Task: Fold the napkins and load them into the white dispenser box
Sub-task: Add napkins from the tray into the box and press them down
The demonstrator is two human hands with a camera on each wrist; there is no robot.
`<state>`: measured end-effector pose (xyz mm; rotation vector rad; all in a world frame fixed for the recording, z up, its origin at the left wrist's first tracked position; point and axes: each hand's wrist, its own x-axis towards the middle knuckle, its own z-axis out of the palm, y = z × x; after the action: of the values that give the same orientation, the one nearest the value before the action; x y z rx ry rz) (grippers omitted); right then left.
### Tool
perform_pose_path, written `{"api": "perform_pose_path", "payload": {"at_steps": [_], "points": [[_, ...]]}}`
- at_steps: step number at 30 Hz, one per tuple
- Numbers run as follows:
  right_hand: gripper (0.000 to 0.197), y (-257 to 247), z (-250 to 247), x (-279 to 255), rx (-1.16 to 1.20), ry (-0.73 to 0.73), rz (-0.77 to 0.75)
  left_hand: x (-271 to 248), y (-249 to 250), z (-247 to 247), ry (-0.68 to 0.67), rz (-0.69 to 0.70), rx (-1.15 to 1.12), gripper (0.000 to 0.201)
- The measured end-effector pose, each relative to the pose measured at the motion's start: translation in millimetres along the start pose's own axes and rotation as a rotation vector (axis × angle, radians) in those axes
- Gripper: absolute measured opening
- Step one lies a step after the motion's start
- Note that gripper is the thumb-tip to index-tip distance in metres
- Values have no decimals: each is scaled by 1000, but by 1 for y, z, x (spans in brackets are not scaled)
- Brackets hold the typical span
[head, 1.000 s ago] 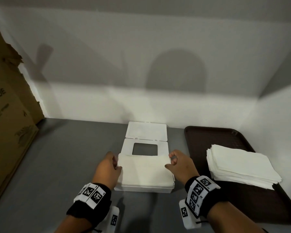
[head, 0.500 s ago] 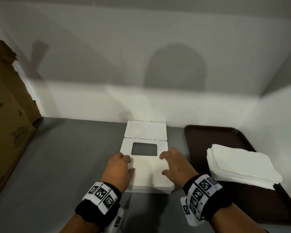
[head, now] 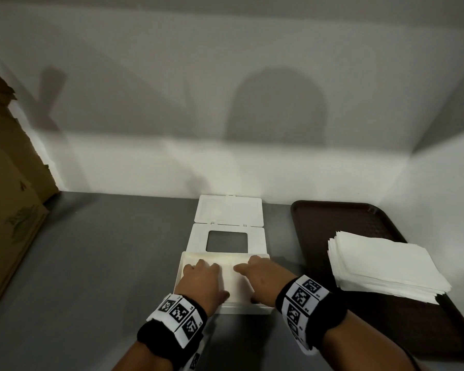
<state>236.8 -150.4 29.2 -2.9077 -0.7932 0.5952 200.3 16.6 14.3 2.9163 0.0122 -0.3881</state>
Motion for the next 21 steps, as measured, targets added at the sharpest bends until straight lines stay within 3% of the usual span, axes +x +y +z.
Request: {"api": "perform_pose_path", "payload": {"at_steps": [9, 14, 21], "points": [[48, -10, -8, 3, -67, -31, 4, 6, 0, -2, -15, 16, 96, 62], [68, 1, -21, -2, -62, -46, -38, 6, -2, -15, -25, 54, 132, 66], [51, 62, -56, -41, 223, 151, -45, 16, 61, -51, 111, 152, 105, 47]]}}
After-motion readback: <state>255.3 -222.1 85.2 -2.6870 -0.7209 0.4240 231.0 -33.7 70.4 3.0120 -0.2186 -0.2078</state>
